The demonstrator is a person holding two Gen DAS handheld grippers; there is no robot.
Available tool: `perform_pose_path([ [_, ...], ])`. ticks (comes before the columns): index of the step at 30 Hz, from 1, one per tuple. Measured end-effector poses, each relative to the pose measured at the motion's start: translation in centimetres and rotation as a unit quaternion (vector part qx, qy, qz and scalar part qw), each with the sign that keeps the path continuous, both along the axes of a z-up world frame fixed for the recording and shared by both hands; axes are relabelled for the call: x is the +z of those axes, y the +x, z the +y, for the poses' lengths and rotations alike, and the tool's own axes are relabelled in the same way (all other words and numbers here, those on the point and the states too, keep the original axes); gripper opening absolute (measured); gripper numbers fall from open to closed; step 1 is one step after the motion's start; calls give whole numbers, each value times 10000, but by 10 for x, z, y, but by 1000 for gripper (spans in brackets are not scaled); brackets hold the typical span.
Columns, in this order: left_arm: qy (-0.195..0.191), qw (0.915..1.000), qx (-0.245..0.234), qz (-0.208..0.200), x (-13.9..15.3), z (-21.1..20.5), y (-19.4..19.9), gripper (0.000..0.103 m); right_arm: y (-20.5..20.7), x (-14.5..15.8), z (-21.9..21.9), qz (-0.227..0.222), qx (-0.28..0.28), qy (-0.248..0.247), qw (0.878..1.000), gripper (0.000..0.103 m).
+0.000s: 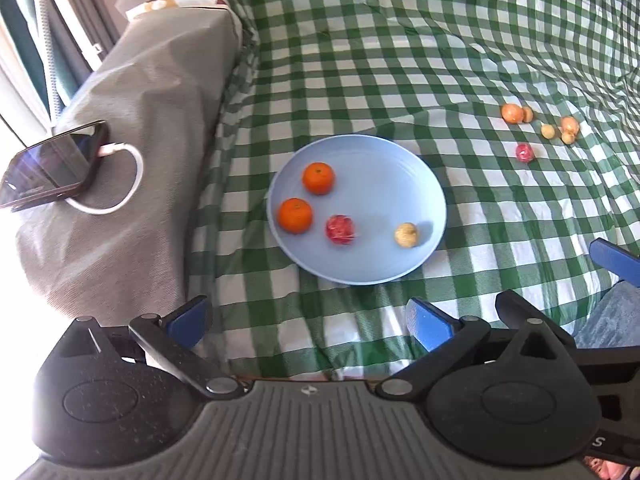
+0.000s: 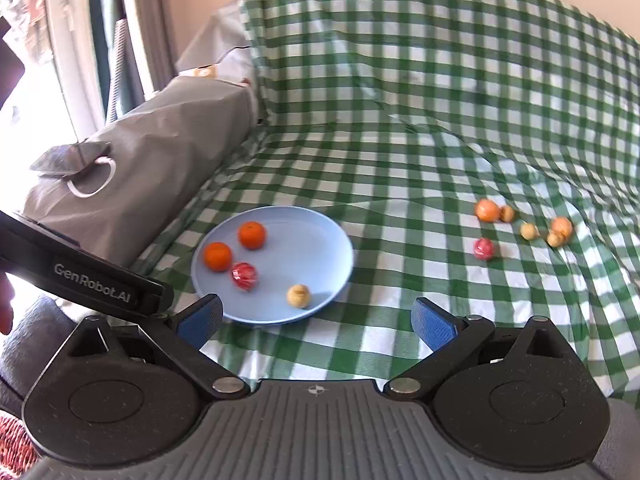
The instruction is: Organize fruits
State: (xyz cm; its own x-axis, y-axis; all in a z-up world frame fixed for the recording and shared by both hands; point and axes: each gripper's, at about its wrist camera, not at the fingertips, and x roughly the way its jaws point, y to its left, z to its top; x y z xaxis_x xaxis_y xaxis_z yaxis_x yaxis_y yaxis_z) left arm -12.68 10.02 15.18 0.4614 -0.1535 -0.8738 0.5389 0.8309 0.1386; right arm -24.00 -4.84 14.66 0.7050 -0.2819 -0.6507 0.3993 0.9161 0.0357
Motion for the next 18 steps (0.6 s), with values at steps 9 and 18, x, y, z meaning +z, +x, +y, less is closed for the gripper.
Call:
perform_pose_path([
  [9,190,9989,-384,196,-18,-68,16,103,-15,-19,-60,42,-926,50,9957,100],
  [18,105,9952,-952,195,-46,-178,42,103,-23,-54,-174,106,-2363,-293,9712,100],
])
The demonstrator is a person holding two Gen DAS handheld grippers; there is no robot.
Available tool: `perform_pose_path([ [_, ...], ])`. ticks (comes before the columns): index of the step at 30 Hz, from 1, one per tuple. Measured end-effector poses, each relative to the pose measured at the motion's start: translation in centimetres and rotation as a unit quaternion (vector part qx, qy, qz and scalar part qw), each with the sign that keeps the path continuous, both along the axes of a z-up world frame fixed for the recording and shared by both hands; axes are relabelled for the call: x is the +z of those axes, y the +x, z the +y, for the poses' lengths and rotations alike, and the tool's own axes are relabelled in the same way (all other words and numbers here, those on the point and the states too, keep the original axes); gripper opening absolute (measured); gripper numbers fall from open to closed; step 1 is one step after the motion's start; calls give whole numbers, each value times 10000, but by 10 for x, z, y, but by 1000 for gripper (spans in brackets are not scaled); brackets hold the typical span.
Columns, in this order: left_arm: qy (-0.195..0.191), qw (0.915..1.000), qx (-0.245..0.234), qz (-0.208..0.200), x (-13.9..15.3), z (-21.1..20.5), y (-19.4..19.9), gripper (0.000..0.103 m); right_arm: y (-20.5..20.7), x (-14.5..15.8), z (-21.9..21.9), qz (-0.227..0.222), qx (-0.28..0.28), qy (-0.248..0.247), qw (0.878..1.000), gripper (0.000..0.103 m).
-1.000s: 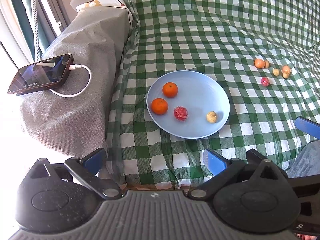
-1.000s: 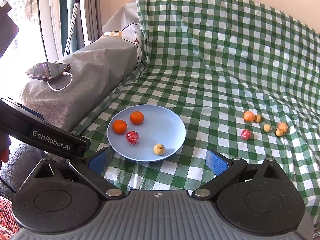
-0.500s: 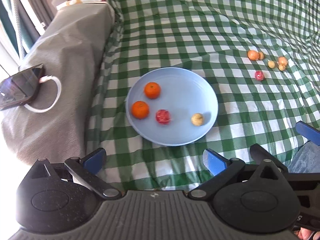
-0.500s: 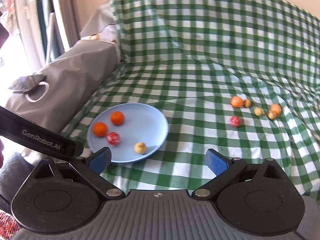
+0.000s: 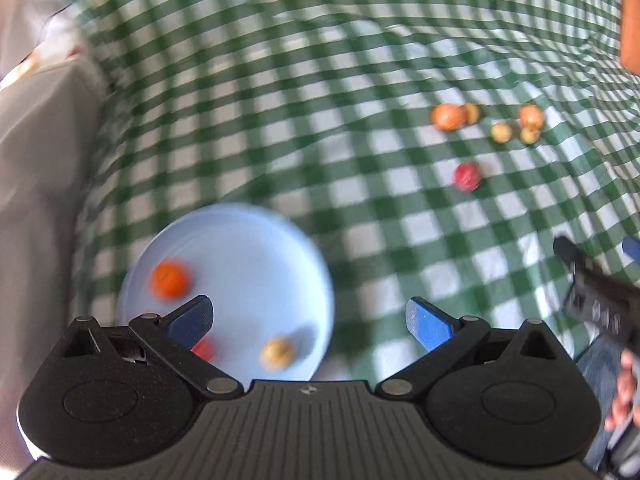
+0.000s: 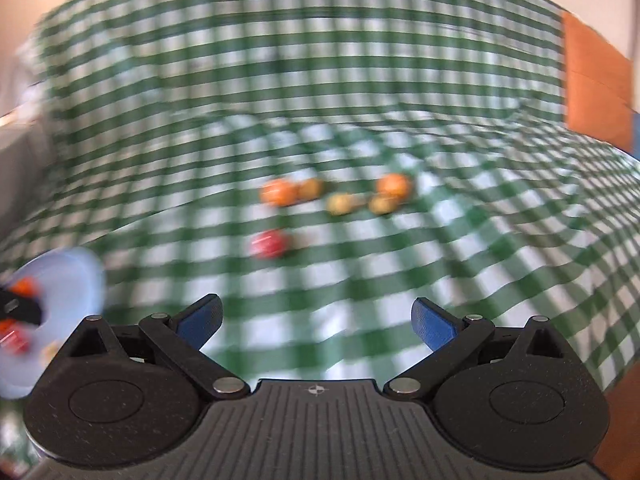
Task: Organize fruits
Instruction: 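Grasp a red plum with the left tool while the right tool grasps a small yellow fruit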
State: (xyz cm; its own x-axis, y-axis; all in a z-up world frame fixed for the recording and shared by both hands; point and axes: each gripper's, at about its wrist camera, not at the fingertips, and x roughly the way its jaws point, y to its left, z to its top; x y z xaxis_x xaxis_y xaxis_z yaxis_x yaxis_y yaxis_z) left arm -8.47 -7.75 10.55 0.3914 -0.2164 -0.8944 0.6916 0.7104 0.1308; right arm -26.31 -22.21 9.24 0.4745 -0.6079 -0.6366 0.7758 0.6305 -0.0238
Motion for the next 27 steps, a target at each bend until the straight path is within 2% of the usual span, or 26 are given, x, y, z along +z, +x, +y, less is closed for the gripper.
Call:
perform_pose_path([
  [6,-154,9986,-451,232,-38,-84,8,103,19,-27,-95,-52,-576,-204,9981,100],
  [9,-178,9973,-609,357,-59,-121,13,103,36,-43,-135,-85,-597,-174,9980,98],
  [11,-214,9968,-673,376,-70,-138,18,103,49,-55,-156,-54,-512,-142,9986,94],
  [13,-271,9961,-781,313,-79,-153,20,103,61,-66,-170,-15,-429,-112,9990,81],
  [15,-264,9955,-884,194,-89,-165,23,103,69,-78,-181,-40,-335,-56,9994,73],
  [16,-256,9951,-937,161,-93,-170,24,103,73,-84,-186,-11,-318,-15,9995,73],
  [18,-181,9944,-1035,150,-101,-177,26,103,75,-94,-183,-46,-248,-345,9991,73],
  [21,-104,9927,-1185,201,-110,-184,25,102,72,-94,-184,-132,-247,-320,9991,74],
  [22,-171,9921,-1226,180,-109,-184,24,96,72,-94,-185,-152,-244,-317,9991,75],
  [23,-257,9909,-1304,200,-107,-183,22,78,72,-94,-185,-147,-243,-326,9991,74],
  [24,-353,9892,-1402,222,-102,-184,18,64,72,-94,-185,-166,-204,-338,9991,52],
  [25,-381,9872,-1536,176,-98,-184,14,29,72,-92,-184,-239,-122,-353,9990,30],
  [27,-308,9857,-1656,110,-92,-184,7,31,69,-90,-184,-288,-137,-344,9989,30],
])
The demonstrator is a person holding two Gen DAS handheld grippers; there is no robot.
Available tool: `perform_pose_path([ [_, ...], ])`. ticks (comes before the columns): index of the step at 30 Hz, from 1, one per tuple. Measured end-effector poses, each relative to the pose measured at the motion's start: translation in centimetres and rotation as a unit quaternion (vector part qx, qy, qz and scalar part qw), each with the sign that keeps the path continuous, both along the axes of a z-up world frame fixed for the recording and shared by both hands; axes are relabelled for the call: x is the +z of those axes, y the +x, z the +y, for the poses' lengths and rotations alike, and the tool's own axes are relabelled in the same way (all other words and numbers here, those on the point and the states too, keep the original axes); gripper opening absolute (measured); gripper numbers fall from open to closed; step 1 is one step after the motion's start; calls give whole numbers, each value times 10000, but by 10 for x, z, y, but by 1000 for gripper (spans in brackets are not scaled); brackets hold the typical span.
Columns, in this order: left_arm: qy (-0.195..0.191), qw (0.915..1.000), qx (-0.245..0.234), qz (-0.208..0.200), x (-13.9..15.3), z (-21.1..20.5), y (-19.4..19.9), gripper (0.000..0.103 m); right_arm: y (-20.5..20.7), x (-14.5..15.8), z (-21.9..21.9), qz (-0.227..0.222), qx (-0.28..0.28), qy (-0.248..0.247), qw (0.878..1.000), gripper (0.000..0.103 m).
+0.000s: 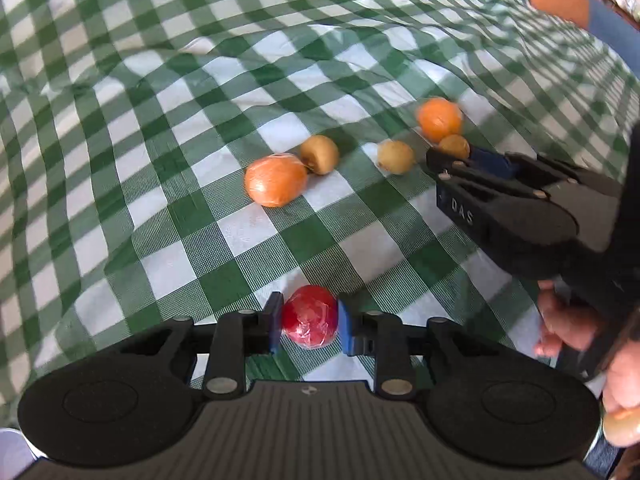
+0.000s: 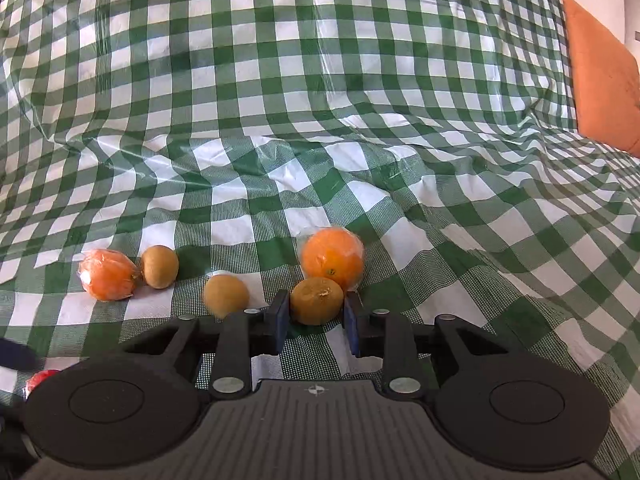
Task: Organize fruits
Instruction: 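Grasp a red plum with the left tool while the right tool grasps a small yellow fruit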
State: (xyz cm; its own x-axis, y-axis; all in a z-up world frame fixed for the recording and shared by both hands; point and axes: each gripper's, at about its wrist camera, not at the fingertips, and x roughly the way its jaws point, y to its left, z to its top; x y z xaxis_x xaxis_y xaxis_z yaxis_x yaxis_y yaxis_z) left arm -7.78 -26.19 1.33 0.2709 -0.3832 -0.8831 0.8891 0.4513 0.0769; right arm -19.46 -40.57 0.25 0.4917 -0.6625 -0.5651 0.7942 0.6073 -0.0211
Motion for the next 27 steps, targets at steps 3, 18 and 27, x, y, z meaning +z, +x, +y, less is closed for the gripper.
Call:
perform_pose_path([
  [3,-48,10000,12,40,11,13,-3,31,-12,6,8,-50,-340,20,9994,30],
  [18,-100,9958,907,87,114,186,-42,31,-107,114,168,-366,301,13,9989,30],
  [27,-347,9904,1335,-89,160,279,-75,31,-117,177,292,-674,1501,221,9861,30],
])
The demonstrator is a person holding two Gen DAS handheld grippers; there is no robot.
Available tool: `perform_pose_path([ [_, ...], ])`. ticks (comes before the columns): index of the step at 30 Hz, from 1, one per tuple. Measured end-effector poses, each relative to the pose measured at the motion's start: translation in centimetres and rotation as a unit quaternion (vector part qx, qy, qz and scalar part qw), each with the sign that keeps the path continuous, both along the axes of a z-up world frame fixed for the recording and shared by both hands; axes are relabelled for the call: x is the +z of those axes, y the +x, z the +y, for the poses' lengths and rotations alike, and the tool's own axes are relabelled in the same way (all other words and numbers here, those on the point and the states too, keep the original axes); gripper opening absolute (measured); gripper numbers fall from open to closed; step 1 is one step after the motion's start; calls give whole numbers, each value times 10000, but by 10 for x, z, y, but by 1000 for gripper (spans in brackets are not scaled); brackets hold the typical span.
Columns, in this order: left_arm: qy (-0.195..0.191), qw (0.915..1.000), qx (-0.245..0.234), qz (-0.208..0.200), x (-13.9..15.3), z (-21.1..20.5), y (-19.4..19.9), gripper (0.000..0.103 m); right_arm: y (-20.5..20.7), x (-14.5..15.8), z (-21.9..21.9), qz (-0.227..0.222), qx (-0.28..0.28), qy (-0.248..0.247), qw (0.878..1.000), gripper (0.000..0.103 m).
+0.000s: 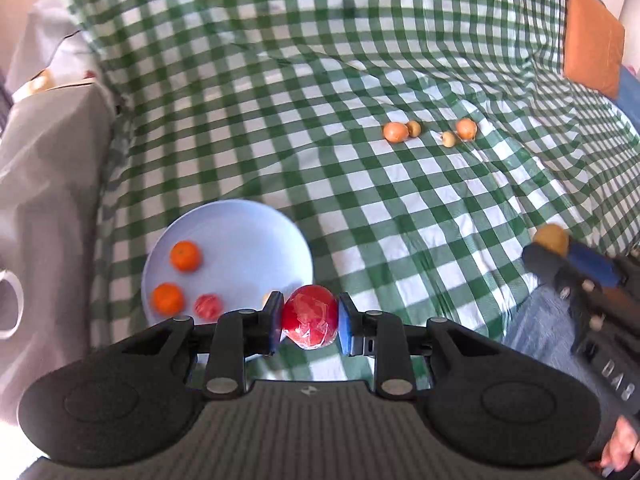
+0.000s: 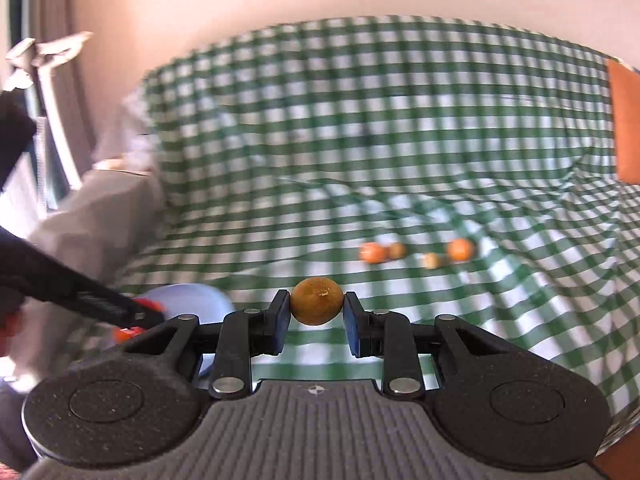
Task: Organize fruits
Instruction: 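Grasp a red plum with the left tool while the right tool grasps a small yellow fruit, then carry the plum and yellow fruit over the blue plate and open both tools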
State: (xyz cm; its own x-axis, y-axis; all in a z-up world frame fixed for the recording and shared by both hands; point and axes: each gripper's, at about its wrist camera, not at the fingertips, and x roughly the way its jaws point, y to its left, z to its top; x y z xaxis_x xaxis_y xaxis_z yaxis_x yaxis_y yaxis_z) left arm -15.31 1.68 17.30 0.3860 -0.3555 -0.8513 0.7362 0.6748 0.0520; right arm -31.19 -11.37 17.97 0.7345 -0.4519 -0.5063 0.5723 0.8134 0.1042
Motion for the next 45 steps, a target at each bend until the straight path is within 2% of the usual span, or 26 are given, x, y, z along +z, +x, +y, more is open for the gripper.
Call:
perform_pose_path([
  [8,-247,9995,216,-16,13,61,-29,31,-2,11,70,159,618,-186,9978,30],
  [11,-348,9989,303,-115,17,79,-37,31,-2,19,82,118,699,-397,9967,30],
  [18,-573,9972,443,-160,25,105,-42,31,-2,28,97,136,773,-516,9956,30],
  [30,-758,9954,554,-181,29,121,-41,31,2,34,108,178,861,-640,9941,30],
  [45,-743,9950,660,-89,24,119,-33,31,8,26,102,285,917,-537,9939,30],
])
